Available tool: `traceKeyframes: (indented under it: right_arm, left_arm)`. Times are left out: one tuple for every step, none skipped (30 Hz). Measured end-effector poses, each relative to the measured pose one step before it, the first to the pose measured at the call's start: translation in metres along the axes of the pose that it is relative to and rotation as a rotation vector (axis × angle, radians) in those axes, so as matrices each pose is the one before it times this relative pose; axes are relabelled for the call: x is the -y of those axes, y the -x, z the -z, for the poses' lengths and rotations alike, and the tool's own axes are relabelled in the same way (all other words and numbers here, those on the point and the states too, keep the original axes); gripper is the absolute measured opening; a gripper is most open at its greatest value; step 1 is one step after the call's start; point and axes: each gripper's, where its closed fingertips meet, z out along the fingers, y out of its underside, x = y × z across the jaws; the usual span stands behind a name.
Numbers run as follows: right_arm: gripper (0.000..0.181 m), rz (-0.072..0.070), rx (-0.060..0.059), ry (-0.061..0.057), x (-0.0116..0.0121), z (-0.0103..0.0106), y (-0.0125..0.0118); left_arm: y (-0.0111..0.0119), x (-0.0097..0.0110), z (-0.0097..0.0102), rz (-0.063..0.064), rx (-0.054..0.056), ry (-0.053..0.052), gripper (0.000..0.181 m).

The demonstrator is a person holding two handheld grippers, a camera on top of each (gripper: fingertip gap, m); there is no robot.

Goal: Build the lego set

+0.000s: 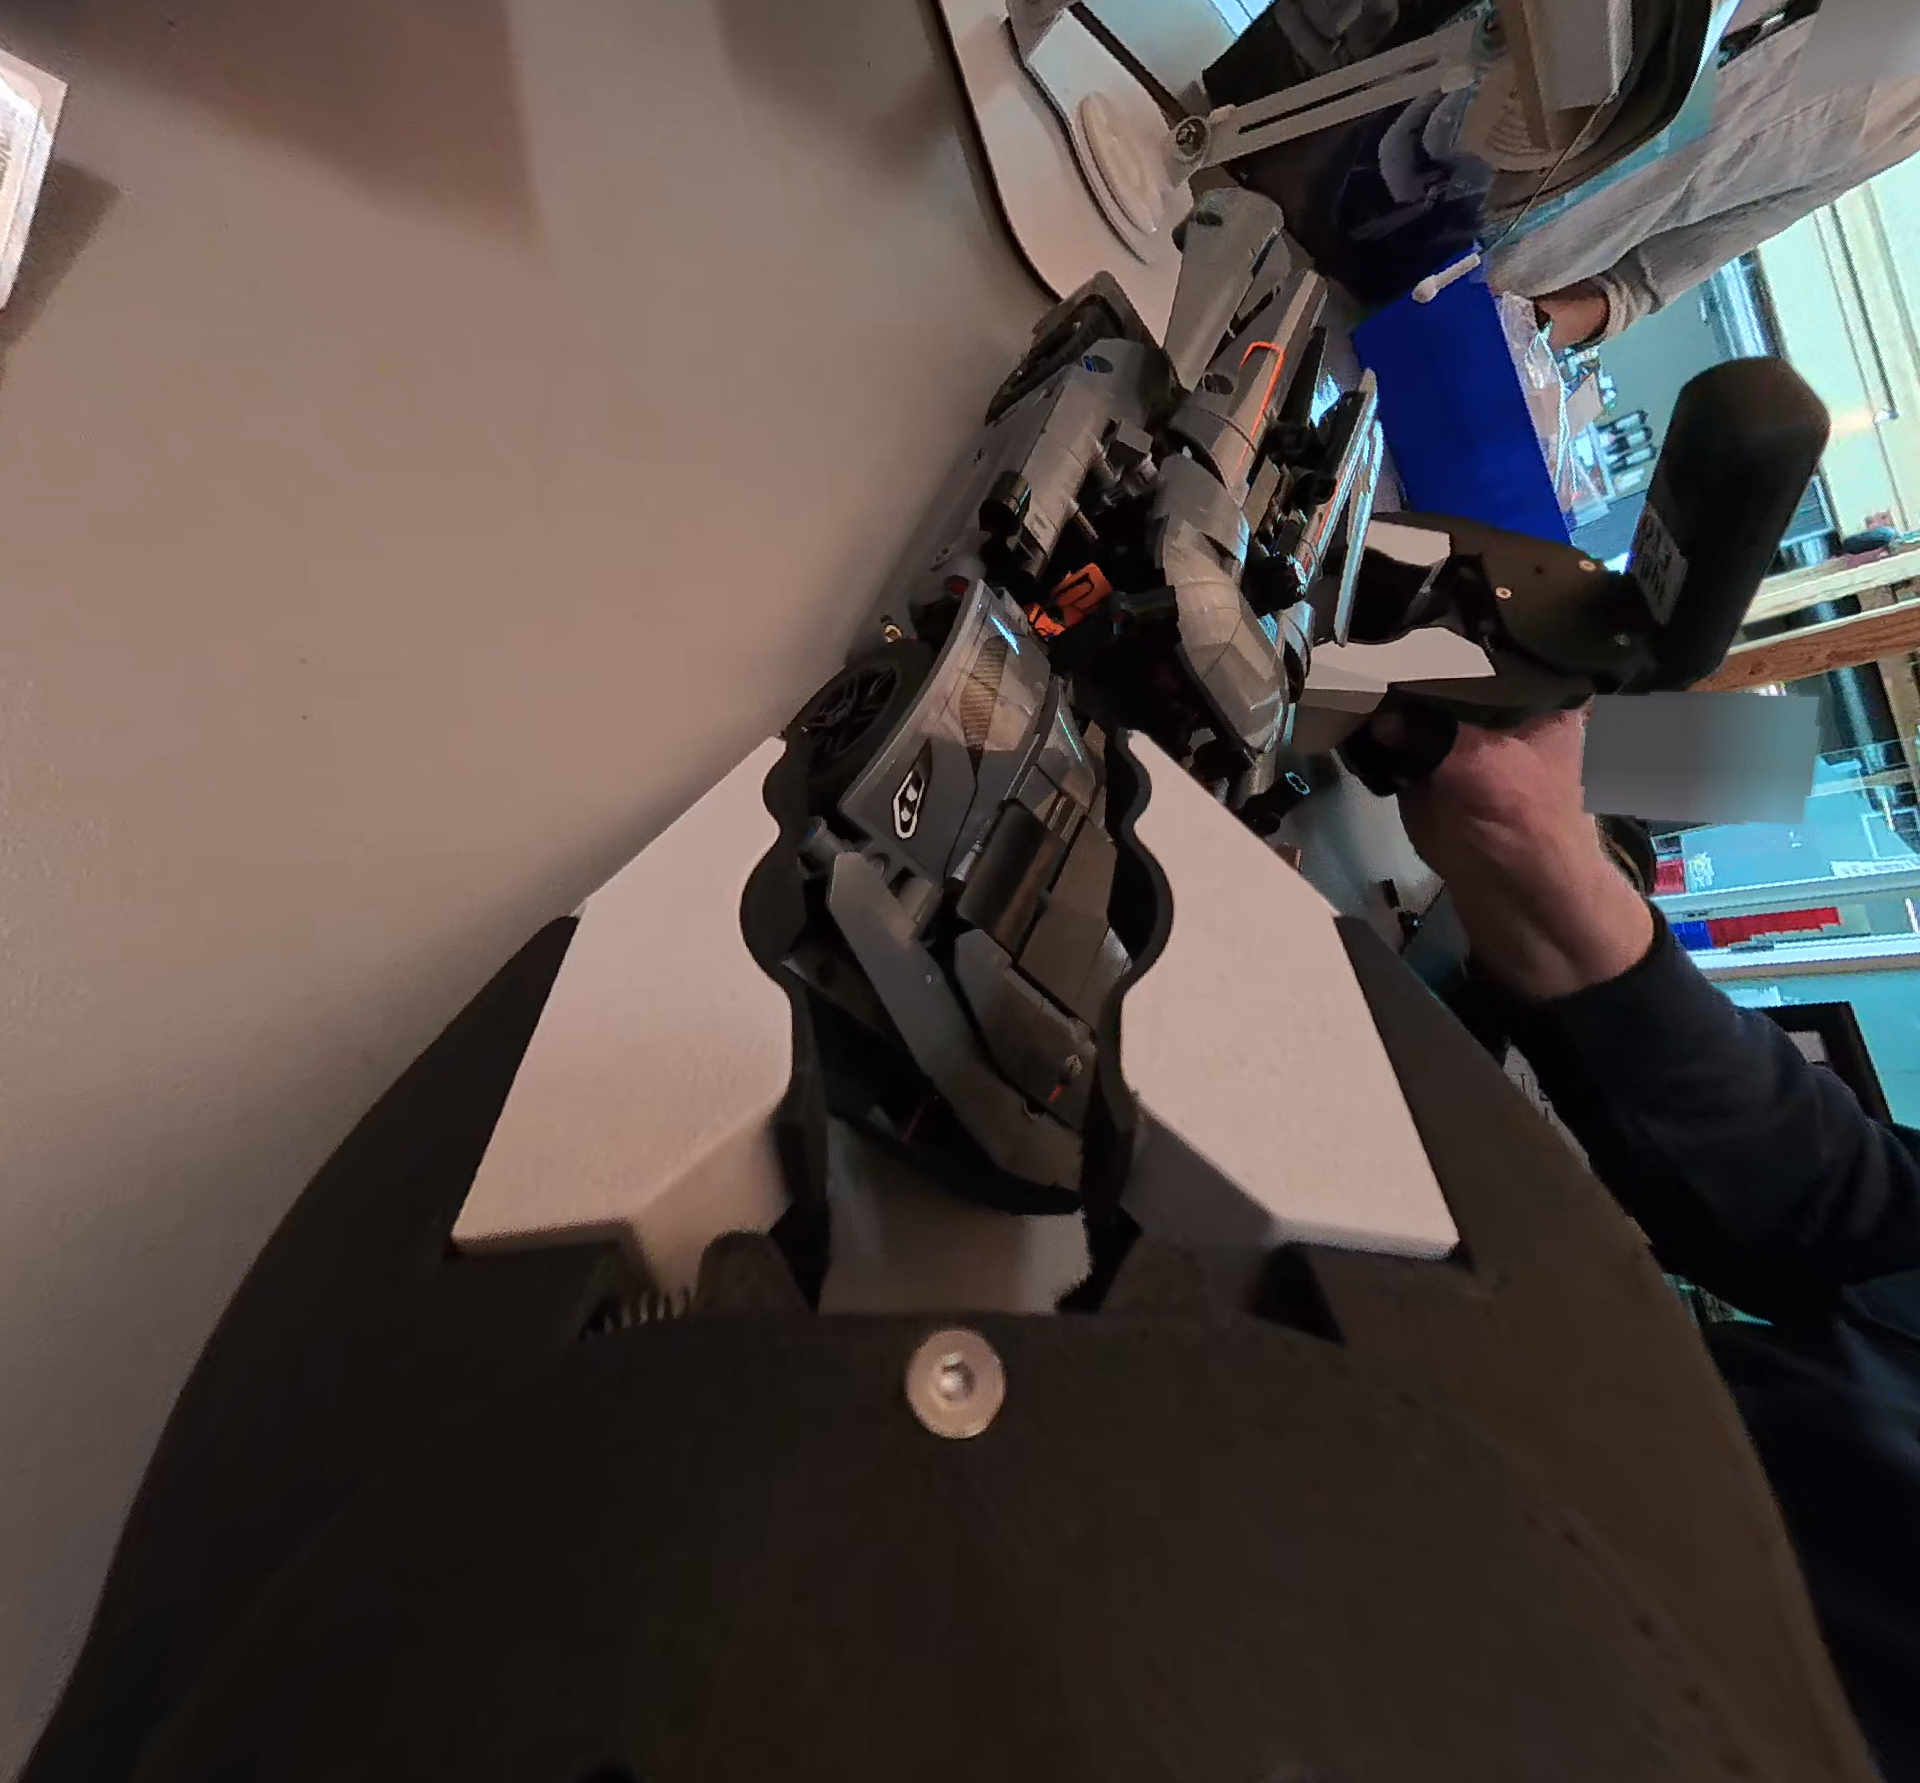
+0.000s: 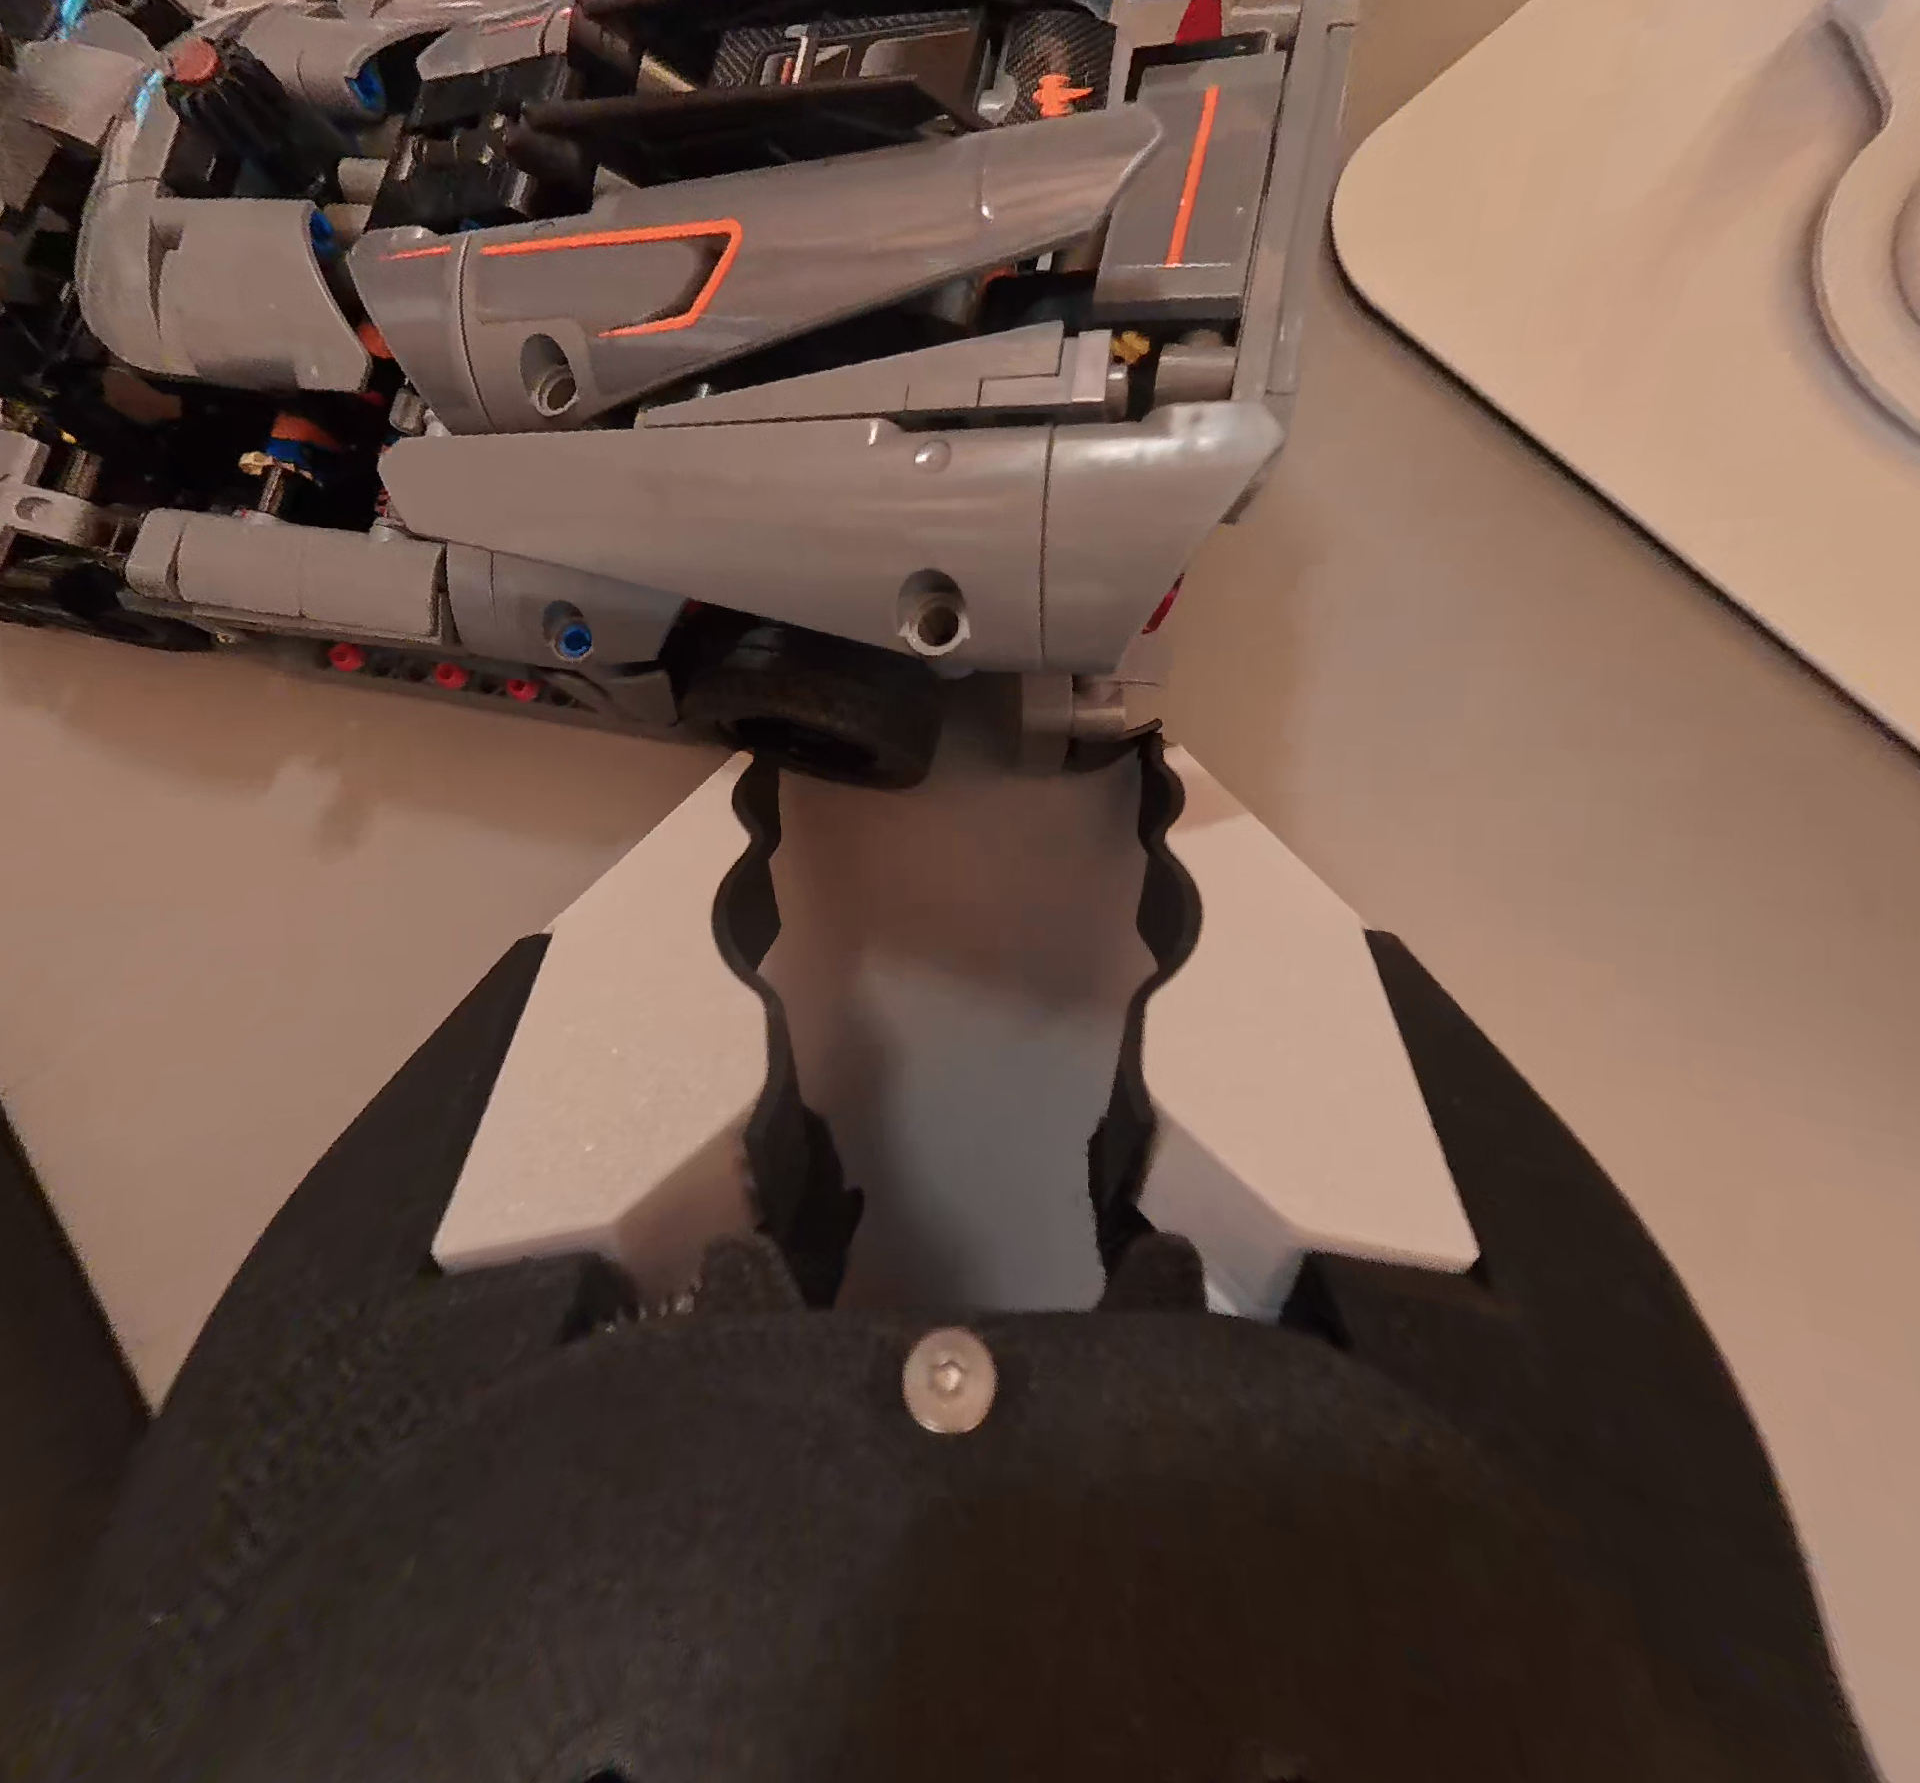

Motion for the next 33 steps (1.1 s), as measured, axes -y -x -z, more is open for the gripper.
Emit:
traceKeyframes:
  right_arm:
    - [0.068,0.0014,0.0068,-0.0007,0.00201,-0.00124,-0.00149]
    - [0.069,0.0005,0.0101,0.0004,0.00151,-0.00106,-0.00119]
    - [0.069,0.0038,0.0119,0.0003,0.00079,-0.00080,-0.00088]
    - [0.069,0.0028,0.0103,-0.0033,0.00079,-0.00040,-0.00109]
    - [0.070,0.0013,0.0080,-0.0052,0.00068,-0.00050,-0.00092]
    - [0.070,0.0021,0.0085,-0.0002,-0.00018,-0.00049,-0.00046]
    - [0.070,-0.0004,0.0088,0.0009,0.00008,-0.00010,-0.00028]
    - [0.070,0.0009,0.0053,0.0024,0.00006,0.00026,-0.00021]
    - [0.069,0.0082,-0.0012,0.0057,-0.00032,0.00037,-0.00013]
    - [0.068,0.0116,-0.0047,0.0098,-0.00105,0.00053,-0.00008]
    - [0.069,0.0062,-0.0033,0.0047,-0.00077,0.00120,0.00027]
    - [0.069,-0.0011,0.0031,0.0041,-0.00126,0.00162,0.00144]
    - [0.070,-0.0009,0.0037,0.0089,-0.00273,0.00209,0.00183]
    - [0.071,0.0074,-0.0125,0.0141,-0.00405,0.00300,-0.00021]
    - [0.071,0.0126,-0.0175,0.0111,-0.00421,0.00401,-0.00057]
    - [0.071,0.0024,-0.0008,0.0007,-0.00283,0.00502,0.00170]
    - [0.071,-0.0090,0.0147,-0.0082,-0.00143,0.00654,0.00398]
    - [0.071,-0.0073,0.0041,-0.0144,-0.00044,0.00728,0.00223]
    - [0.070,0.0015,-0.0043,-0.0158,-0.00051,0.00752,0.00072]
    - [0.069,0.0014,-0.0012,-0.0117,-0.00142,0.00725,0.00073]
    - [0.068,-0.0015,0.0025,-0.0087,-0.00244,0.00674,0.00071]
    - [0.068,-0.0040,0.0049,-0.0054,-0.00310,0.00579,0.00073]
    - [0.068,-0.0064,0.0023,-0.0047,-0.00316,0.00509,0.00001]
    - [0.068,-0.0038,-0.0020,-0.0099,-0.00268,0.00508,-0.00104]
    - [0.068,-0.0030,-0.0104,-0.0092,-0.00300,0.00507,-0.00252]
    - [0.067,-0.0037,-0.0088,-0.0096,-0.00295,0.00491,-0.00266]
    - [0.066,-0.0066,-0.0037,-0.0112,-0.00266,0.00442,-0.00208]
    - [0.065,-0.0094,-0.0005,-0.0054,-0.00310,0.00379,-0.00151]
    - [0.065,-0.0060,0.0006,-0.0058,-0.00250,0.00335,-0.00076]
    - [0.064,-0.0008,0.0015,-0.0087,-0.00184,0.00285,0.00007]
    - [0.063,0.0004,0.0020,-0.0071,-0.00196,0.00223,0.00036]
    - [0.062,0.0016,0.0011,-0.0026,-0.00281,0.00138,0.00048]
    - [0.061,0.0037,0.0026,-0.0007,-0.00316,0.00074,0.00102]
  left_arm:
    - [-0.00029,-0.00029,0.00010,0.0126,-0.0006,-0.0020,0.055]
    - [-0.00125,0.00034,0.00014,0.0148,-0.0053,-0.0059,0.056]
    - [-0.00047,-0.00012,-0.00027,0.0029,0.0012,-0.0031,0.057]
    - [0.00020,-0.00041,-0.00018,-0.0027,0.0036,-0.0015,0.057]
    - [-0.00018,-0.00021,-0.00019,0.0050,-0.0036,-0.0028,0.056]
    - [-0.00032,0.00049,-0.00008,0.0123,-0.0073,-0.0062,0.056]
    - [0.00009,0.00057,0.00000,0.0090,-0.0033,-0.0074,0.055]
    - [0.00027,0.00049,0.00028,0.0047,-0.0012,-0.0066,0.055]
    - [0.00042,0.00062,0.00025,0.0046,0.0004,-0.0092,0.054]
    - [-0.00009,0.00069,-0.00018,0.0043,-0.0023,-0.0130,0.054]
    - [-0.00130,-0.00005,-0.00019,0.0011,-0.0104,-0.0070,0.056]
    - [-0.00075,0.00054,0.00126,-0.0019,-0.0057,-0.0050,0.057]
    - [0.00088,0.00104,0.00219,0.0001,0.0067,-0.0088,0.056]
    - [0.00045,0.00125,0.00240,-0.0052,0.0073,-0.0120,0.054]
    - [0.00012,-0.00007,0.00194,-0.0091,0.0066,-0.0054,0.054]
    - [0.00068,-0.00122,0.00160,-0.0044,0.0092,-0.0002,0.054]
    - [0.00003,-0.00118,0.00144,0.0011,0.0027,-0.0022,0.055]
    - [-0.00025,-0.00052,0.00205,-0.0011,0.0020,-0.0070,0.057]
    - [0.00015,-0.00088,0.00225,-0.0081,0.0101,-0.0024,0.057]
    - [0.00046,-0.00137,0.00214,-0.0127,0.0170,0.0023,0.058]
    - [-0.00053,-0.00080,0.00216,-0.0124,0.0141,0.0000,0.061]
    - [-0.00106,-0.00083,0.00204,-0.0128,0.0101,-0.0002,0.063]
    - [-0.00042,-0.00135,0.00191,-0.0129,0.0098,0.0027,0.065]
    - [0.00034,-0.00135,0.00211,-0.0081,0.0099,0.0022,0.065]
    - [0.00104,-0.00047,0.00245,-0.0032,0.0109,-0.0048,0.065]
    - [0.00066,-0.00026,0.00229,0.0021,0.0053,-0.0076,0.065]
    - [0.00037,-0.00101,0.00162,0.0041,0.0012,-0.0032,0.065]
    - [0.00048,-0.00082,0.00172,0.0007,0.0029,-0.0031,0.065]
    - [0.00060,-0.00044,0.00178,0.0051,0.0028,-0.0027,0.065]
    - [0.00023,-0.00018,0.00144,0.0069,-0.0005,-0.0039,0.066]
    - [0.00027,-0.00021,0.00117,0.0027,0.0006,-0.0006,0.066]
    - [-0.00021,0.00027,0.00119,-0.0087,0.0028,-0.0053,0.066]
    - [0.00081,-0.00062,0.00032,-0.0130,0.0098,-0.0004,0.065]
